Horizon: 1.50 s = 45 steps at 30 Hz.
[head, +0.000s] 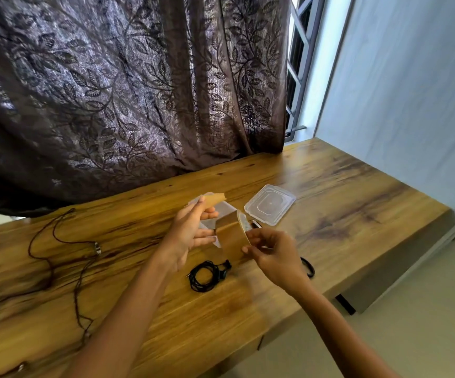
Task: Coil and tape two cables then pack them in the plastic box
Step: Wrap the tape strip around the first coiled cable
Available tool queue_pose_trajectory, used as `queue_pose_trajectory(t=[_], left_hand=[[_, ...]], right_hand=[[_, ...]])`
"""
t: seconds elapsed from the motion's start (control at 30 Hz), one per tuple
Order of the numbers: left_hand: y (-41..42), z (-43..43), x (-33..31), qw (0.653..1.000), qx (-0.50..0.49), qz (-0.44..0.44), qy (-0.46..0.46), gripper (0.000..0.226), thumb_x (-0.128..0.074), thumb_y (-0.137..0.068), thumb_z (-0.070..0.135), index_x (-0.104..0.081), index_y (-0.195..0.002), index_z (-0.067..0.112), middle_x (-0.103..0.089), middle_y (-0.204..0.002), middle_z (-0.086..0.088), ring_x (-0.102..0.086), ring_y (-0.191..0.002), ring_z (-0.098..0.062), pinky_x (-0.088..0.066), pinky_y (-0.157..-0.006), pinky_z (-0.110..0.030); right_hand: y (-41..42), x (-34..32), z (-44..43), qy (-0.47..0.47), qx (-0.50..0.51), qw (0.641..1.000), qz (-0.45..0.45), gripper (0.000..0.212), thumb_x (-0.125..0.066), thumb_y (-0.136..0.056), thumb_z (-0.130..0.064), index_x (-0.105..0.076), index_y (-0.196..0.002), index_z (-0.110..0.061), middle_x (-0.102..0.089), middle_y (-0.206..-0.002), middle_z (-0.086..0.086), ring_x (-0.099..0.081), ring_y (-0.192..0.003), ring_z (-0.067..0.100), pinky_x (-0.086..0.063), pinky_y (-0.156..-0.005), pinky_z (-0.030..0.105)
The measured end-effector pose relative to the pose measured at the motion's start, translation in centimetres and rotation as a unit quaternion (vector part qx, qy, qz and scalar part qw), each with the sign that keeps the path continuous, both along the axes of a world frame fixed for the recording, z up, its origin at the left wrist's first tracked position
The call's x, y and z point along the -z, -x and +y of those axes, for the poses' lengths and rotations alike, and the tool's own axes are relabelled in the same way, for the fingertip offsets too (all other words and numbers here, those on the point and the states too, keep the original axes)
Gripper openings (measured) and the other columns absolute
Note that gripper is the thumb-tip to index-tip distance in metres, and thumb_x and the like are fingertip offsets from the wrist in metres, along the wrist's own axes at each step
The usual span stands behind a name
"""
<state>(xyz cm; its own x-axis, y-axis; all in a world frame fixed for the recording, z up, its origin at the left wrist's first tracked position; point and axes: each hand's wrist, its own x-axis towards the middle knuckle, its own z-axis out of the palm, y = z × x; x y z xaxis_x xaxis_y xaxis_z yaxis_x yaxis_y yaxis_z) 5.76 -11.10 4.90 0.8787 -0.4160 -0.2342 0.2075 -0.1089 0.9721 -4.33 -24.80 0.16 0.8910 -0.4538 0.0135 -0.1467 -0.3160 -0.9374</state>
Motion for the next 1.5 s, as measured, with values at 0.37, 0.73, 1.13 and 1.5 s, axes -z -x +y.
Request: queue_pose_trajectory(t=[0.37,0.73,1.13,1.5], left_hand=[[-0.1,0.8,0.7,1.000,-0.028,-0.005,0.000,0.034,-0.040,-0.098,0.032,-0.051,-0.126,0.015,-0.067,-0.109,-0.004,-0.066,-0.093,-0.020,-0.051,-0.086,-0.039],[-0.1,1.9,1.1,0.999,-0.035,0.006,0.007,0.034,-0.040,-0.099,0.027,-0.051,-0.127,0.012,-0.068,-0.107,-0.005,-0.066,-0.084,-0.015,-0.052,-0.069,-0.026],[0.8,1.9,2.1,1.000,-0.024,0.009,0.006,0.027,-0.042,-0.098,0.025,-0.057,-0.117,0.013,-0.069,-0.105,-0.004,-0.067,-0.086,-0.015,-0.053,-0.073,-0.026],[1.0,2.3,2.2,1.000,0.002,-0.002,0.004,0.016,-0.047,-0.096,0.024,-0.062,-0.095,0.019,-0.070,-0.094,-0.004,-0.067,-0.086,-0.017,-0.053,-0.074,-0.026]], right_hand=[[0.4,2.7,-0.7,0.329,-0.070,0.932,0.131,0.029,-0.058,-0.083,-0.021,-0.066,-0.112,-0.022,-0.069,-0.108,0.001,-0.063,-0.098,0.022,-0.051,-0.083,0.032],[-1.6,5.1,-2.4,0.423,-0.073,0.889,0.160,0.028,-0.055,-0.085,-0.019,-0.064,-0.112,-0.018,-0.066,-0.113,0.005,-0.063,-0.097,0.027,-0.052,-0.082,0.040],[-2.3,0.1,1.4,-0.010,-0.042,0.999,-0.033,0.030,-0.068,-0.079,-0.038,-0.069,-0.101,-0.018,-0.070,-0.094,-0.005,-0.063,-0.087,0.003,-0.053,-0.078,0.023],[-2.9,-1.7,3.1,-0.200,-0.067,0.975,-0.074,0.011,-0.066,-0.082,-0.010,-0.069,-0.085,0.000,-0.067,-0.081,0.012,-0.059,-0.074,0.017,-0.047,-0.073,0.032]])
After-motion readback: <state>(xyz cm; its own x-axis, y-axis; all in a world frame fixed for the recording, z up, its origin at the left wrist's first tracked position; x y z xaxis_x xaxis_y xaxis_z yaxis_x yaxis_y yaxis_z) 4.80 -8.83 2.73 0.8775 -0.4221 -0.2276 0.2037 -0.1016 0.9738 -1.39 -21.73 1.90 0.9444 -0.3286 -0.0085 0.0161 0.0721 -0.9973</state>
